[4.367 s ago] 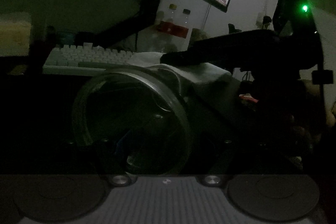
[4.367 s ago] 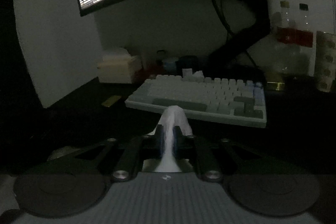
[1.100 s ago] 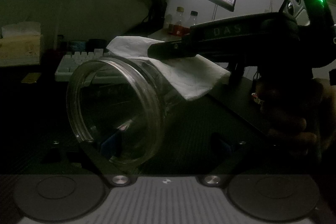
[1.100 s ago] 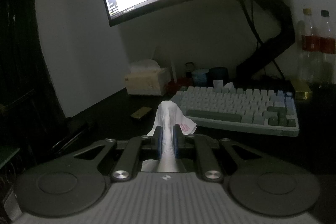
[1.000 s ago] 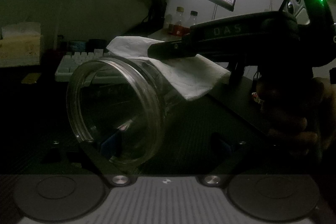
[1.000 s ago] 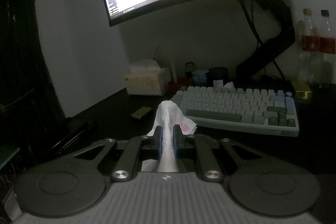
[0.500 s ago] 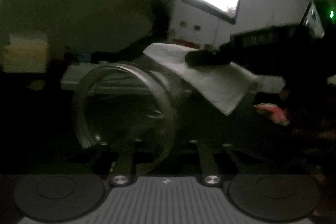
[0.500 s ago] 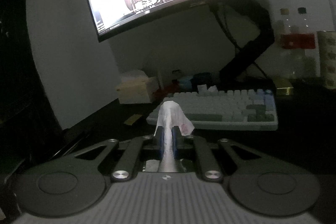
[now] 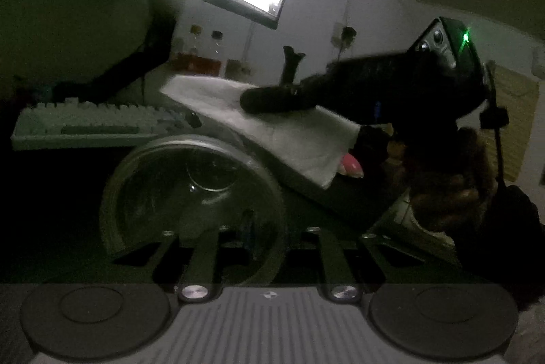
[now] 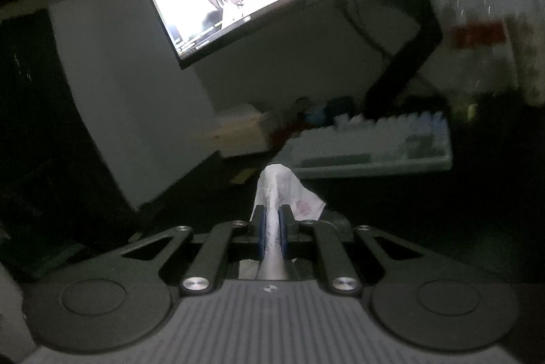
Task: Clean container
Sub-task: 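Press the tissue along the jar's outer wall with the right tool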
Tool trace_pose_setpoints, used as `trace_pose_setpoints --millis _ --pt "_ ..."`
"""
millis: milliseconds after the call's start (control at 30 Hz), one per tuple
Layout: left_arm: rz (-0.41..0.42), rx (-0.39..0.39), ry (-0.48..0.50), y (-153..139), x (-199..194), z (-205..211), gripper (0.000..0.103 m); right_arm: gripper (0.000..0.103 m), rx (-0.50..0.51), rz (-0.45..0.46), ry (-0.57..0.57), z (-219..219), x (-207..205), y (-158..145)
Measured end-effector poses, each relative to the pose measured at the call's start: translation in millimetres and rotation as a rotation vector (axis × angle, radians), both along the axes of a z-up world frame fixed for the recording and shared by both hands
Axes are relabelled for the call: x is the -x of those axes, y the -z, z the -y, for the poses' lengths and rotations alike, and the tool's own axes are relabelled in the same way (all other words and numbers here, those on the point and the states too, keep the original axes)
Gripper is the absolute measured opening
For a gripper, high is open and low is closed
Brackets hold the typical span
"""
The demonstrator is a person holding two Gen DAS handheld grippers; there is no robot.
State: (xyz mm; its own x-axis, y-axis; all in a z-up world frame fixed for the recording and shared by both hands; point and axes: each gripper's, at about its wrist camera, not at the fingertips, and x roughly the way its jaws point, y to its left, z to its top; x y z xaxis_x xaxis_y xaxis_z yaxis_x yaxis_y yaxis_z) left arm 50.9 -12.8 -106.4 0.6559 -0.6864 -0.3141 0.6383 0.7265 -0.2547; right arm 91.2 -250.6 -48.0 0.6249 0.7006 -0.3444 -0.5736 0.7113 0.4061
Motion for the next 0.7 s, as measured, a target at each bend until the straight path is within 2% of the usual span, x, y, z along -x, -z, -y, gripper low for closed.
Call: trace_pose_setpoints --millis 33,133,267,367,433,567,633,700 --pt "-0.012 -0.020 -0.022 1 -4 0 0.036 0.011 0.014 0.014 -0.004 -5 0 -1" --pt "-0.034 -0.063 -0.089 6 -12 2 0.037 0.011 0.076 0.061 -0.012 -24 1 -3" --pt "-0.042 -0.063 -0.110 6 -22 -7 0.040 0.010 0.138 0.079 -0.061 -43 -5 4" --pt "-0.031 -0.083 -0.135 7 -32 -9 0.048 0.010 0.222 0.146 -0.013 -49 -10 7" --pt "-0.031 -0.092 -0.145 6 -35 -12 0.048 0.010 0.266 0.157 0.045 -47 -19 11" --pt "-0.040 -0.092 -0.164 4 -43 -18 0.048 0.011 0.238 0.080 0.133 -41 -34 13" --pt "-0.043 -0.097 -0.180 2 -41 -20 0.048 0.012 0.231 0.098 0.095 -47 -23 10" --pt "-0.047 -0.101 -0.190 2 -40 -17 0.049 0.012 0.204 0.121 -0.008 -53 -10 8"
